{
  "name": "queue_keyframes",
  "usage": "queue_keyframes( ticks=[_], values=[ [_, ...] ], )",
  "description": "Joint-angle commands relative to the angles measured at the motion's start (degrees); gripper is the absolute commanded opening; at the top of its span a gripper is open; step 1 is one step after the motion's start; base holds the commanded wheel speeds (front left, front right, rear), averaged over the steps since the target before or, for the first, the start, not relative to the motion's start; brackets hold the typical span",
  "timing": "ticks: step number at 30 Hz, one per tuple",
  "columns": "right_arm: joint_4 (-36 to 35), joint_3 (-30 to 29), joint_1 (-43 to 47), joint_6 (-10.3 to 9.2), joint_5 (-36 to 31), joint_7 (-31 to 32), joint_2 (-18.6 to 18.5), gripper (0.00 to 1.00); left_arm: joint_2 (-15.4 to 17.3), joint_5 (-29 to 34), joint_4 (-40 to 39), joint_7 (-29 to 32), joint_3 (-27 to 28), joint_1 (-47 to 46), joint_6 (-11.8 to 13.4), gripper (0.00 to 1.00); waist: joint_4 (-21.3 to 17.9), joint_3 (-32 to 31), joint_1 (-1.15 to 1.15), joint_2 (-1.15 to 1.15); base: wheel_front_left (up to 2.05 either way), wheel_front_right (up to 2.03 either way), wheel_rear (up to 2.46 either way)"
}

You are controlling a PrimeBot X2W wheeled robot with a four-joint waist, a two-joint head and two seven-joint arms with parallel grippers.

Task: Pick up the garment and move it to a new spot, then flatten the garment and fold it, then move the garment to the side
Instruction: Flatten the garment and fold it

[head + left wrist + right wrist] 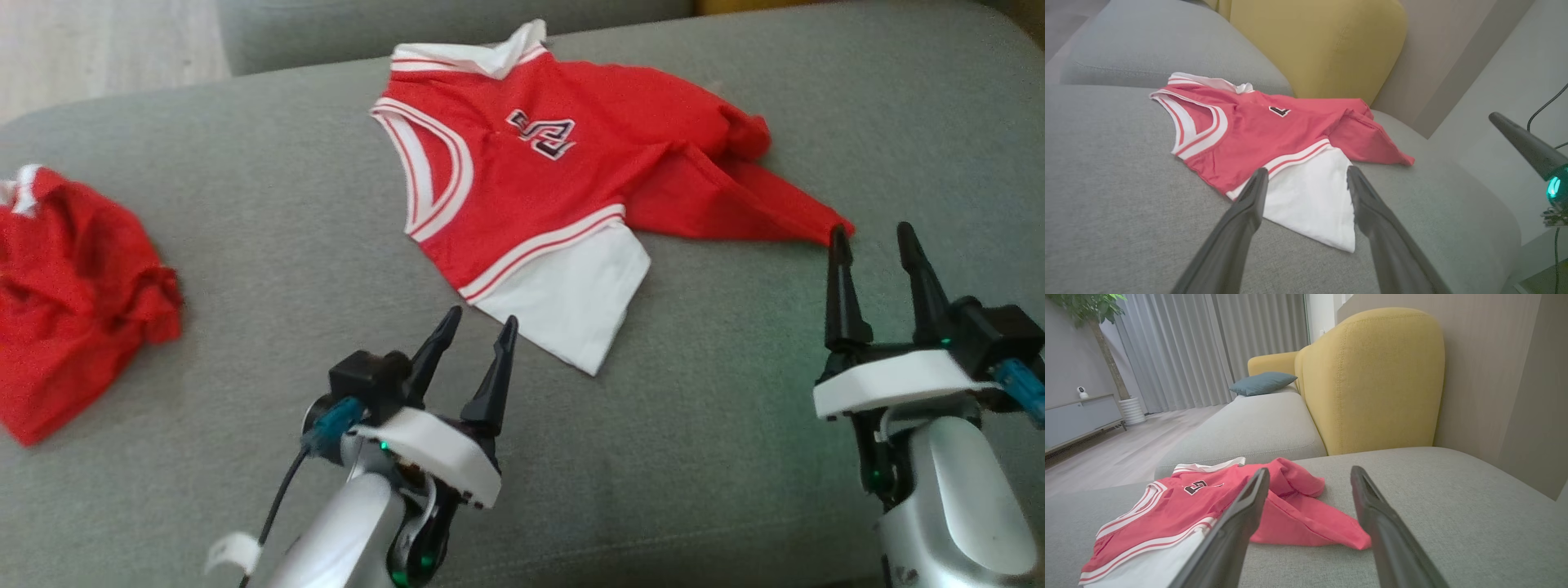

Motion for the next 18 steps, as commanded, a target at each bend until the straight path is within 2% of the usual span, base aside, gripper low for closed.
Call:
queue_keyframes(
  ticks=[1,7,18],
  values=[
    [-2.35,1.71,-1.69,0.22,-0.34,-0.01,0.41,1.0,0.1,-0.45,-0.3,-0.11,0.75,-3.31,0.51,1.0,-1.16,1.07,0.0,0.0,0.0,0.0,0.0],
    [-3.36,3.13,-1.98,0.22,0.05,0.27,0.53,1.0,0.1,-5.15,6.93,1.07,-2.95,-7.24,2.42,1.0,-2.42,3.04,0.0,0.0,0.0,0.0,0.0],
    [-3.52,3.91,-3.59,0.22,0.61,-0.2,0.63,1.0,0.1,-13.98,16.59,12.05,-10.09,-15.64,2.74,1.0,-5.45,6.07,0.0,0.0,0.0,0.0,0.0]
  ],
)
